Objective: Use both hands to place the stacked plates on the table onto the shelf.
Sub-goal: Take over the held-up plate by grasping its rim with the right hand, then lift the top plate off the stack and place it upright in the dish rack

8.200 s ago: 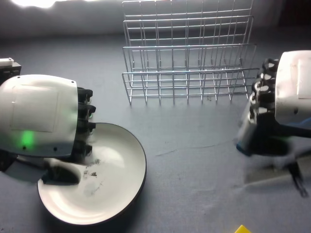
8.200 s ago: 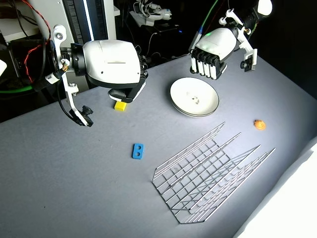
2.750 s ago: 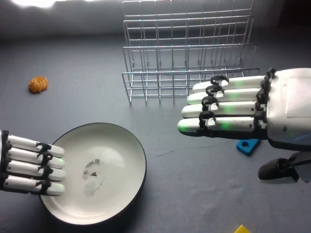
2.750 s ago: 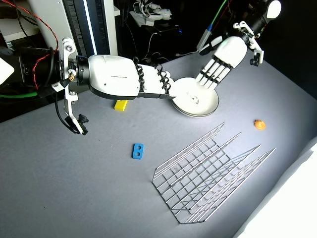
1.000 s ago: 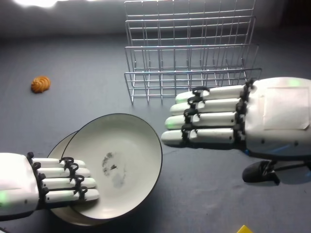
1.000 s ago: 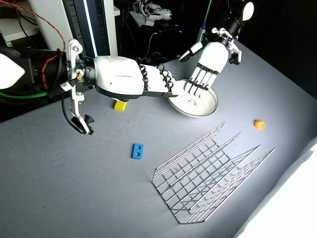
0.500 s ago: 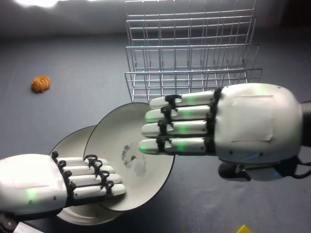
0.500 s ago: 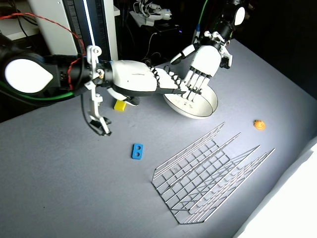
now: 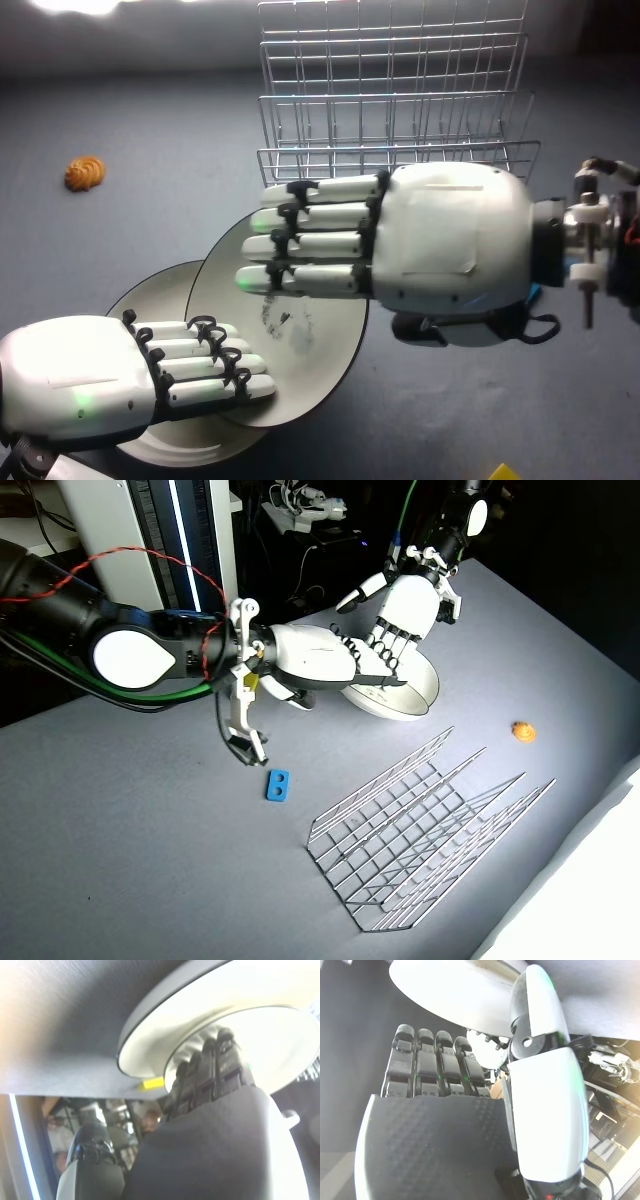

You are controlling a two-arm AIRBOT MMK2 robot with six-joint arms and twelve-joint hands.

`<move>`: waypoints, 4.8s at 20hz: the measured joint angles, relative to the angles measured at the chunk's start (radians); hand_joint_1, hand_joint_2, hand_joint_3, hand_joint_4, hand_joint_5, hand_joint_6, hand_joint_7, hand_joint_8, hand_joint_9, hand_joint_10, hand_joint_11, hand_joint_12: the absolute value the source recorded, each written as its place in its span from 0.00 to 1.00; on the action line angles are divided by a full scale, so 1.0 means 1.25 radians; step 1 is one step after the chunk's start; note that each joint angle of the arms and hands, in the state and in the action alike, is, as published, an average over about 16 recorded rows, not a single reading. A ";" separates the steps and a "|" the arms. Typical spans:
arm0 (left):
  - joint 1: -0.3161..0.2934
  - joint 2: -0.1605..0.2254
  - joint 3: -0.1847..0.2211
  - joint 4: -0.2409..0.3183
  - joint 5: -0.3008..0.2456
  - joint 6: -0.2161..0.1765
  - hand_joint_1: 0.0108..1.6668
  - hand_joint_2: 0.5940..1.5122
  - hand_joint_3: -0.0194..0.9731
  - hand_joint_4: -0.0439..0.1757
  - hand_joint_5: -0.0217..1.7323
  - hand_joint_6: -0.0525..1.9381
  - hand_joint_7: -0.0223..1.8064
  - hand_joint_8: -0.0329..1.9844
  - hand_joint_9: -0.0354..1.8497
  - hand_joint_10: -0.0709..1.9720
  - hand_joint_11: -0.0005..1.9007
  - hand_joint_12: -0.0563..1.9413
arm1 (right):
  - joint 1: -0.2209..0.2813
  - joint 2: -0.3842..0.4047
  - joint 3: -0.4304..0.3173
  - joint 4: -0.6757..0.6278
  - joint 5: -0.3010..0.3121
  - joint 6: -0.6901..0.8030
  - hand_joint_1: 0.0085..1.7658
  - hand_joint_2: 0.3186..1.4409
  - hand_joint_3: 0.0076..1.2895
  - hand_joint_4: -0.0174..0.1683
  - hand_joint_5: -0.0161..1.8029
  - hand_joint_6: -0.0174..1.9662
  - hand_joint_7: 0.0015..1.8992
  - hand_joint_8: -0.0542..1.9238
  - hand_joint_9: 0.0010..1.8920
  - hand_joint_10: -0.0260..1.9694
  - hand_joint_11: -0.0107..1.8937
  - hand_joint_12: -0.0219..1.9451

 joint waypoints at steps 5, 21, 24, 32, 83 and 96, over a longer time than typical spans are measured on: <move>-0.004 -0.003 0.000 -0.002 0.002 0.000 0.01 0.53 0.03 0.18 0.01 0.02 0.01 0.01 0.02 0.03 0.01 0.04 | 0.006 -0.046 0.029 0.018 -0.020 -0.029 0.68 0.64 0.01 0.08 0.02 0.02 0.01 0.03 0.01 0.02 0.02 0.01; -0.006 -0.010 -0.003 -0.007 0.004 0.000 0.01 0.52 0.03 0.18 0.01 0.02 0.01 0.01 0.01 0.02 0.01 0.03 | 0.012 -0.145 0.105 0.030 -0.055 -0.055 0.61 0.71 0.01 0.08 0.19 0.03 0.17 0.04 0.13 0.11 0.05 0.48; -0.005 -0.010 -0.003 -0.008 0.004 0.000 0.01 0.52 0.03 0.18 0.01 0.02 0.01 0.01 0.01 0.02 0.01 0.03 | 0.014 -0.150 0.109 0.029 -0.049 -0.058 0.60 0.69 0.01 0.08 0.26 0.09 0.25 0.06 0.20 0.16 0.11 0.60; -0.003 -0.010 -0.002 -0.014 0.002 0.000 0.01 0.53 0.03 0.18 0.01 0.02 0.01 0.01 0.02 0.03 0.01 0.04 | 0.019 -0.152 0.110 0.017 -0.028 -0.067 0.64 0.62 0.00 0.09 0.42 0.35 0.42 0.25 0.38 0.33 0.31 0.72; -0.054 0.092 0.199 -0.052 -0.174 0.053 0.01 0.51 0.03 0.20 0.02 0.03 0.02 0.02 0.03 0.04 0.01 0.04 | 0.290 0.113 -0.032 0.001 -0.086 0.441 0.71 0.67 0.00 0.08 0.46 0.59 0.49 0.54 0.48 0.61 0.39 0.71; 0.024 0.056 0.206 0.090 -0.325 0.225 0.00 0.51 0.03 0.22 0.02 0.03 0.02 0.02 0.03 0.04 0.01 0.03 | 0.363 0.115 0.095 -0.018 -0.167 0.798 0.72 0.67 0.00 0.10 0.46 0.58 0.49 0.54 0.49 0.55 0.37 0.71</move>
